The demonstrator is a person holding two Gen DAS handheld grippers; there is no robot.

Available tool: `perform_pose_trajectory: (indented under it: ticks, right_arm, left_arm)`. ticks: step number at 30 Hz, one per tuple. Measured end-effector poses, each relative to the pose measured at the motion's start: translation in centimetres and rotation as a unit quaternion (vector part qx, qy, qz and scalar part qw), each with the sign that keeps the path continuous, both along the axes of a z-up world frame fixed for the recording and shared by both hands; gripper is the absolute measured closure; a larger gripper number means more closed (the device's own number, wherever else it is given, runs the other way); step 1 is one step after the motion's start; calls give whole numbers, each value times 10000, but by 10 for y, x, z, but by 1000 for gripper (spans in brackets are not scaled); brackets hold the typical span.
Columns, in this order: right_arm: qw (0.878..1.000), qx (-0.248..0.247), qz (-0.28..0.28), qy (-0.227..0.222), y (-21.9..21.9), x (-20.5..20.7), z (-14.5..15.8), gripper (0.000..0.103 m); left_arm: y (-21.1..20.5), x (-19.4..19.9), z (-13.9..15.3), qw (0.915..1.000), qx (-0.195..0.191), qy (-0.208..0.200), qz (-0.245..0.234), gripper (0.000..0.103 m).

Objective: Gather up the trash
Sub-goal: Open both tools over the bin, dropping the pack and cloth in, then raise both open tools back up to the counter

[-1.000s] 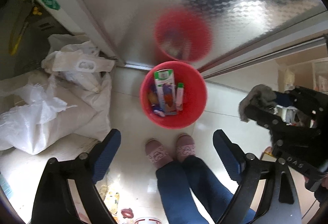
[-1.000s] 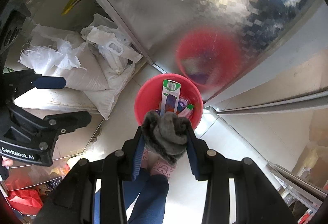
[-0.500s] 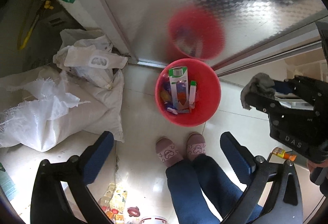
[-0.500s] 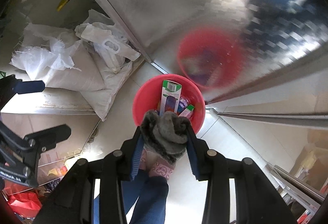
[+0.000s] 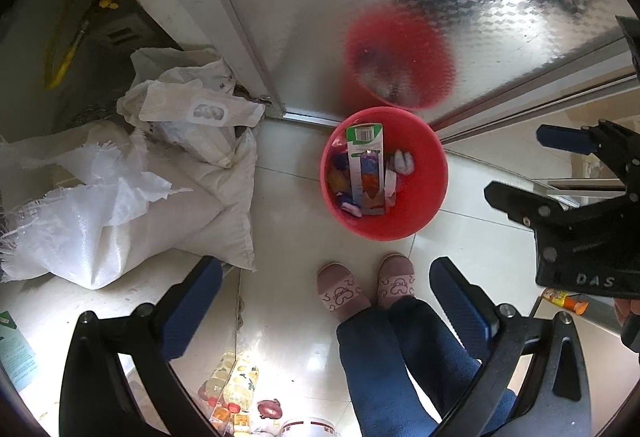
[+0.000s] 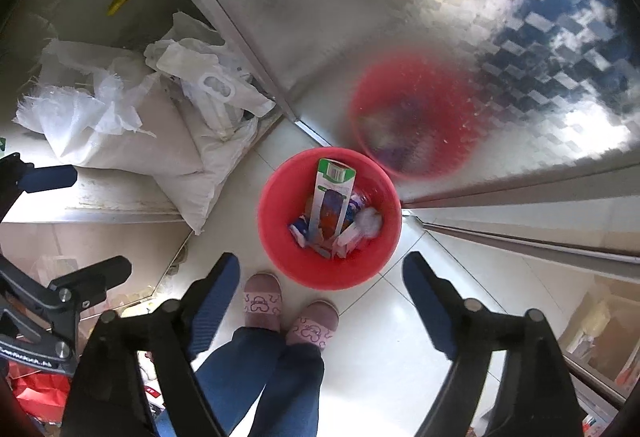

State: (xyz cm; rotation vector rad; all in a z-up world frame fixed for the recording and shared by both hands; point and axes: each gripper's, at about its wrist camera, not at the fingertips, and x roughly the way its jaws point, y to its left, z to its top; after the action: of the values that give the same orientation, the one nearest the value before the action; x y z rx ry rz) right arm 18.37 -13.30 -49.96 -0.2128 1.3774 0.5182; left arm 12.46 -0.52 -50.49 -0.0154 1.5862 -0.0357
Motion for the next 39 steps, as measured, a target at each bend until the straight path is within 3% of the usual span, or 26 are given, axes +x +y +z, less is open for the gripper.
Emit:
perform_pose_trajectory:
  ticks: [8,11,21,31,39]
  right_arm:
    - [9999,1,-81,-97,-11,-16,26,1]
    - [9999,14,-36,-146,-15,-24,46,1]
    - [9972,57,41,-750,-31,-62,160,1]
    - [9952,206,19,-959,-45,-85,264,1]
    - [9872,754,-7,-1404,-55,-89,339,1]
  left_arm:
    - [-9,-13,30,9999,-61,-150,0,0]
    - [-12,-19,53,9996,-67,-284,-47,0]
    - [-12,-37,168,9966,-16,-813,-93,0]
    - [-14,-51,286,9917,-26,-1278,-133,0]
    - [-21,-46,377,9795,111,-1982,-337,0]
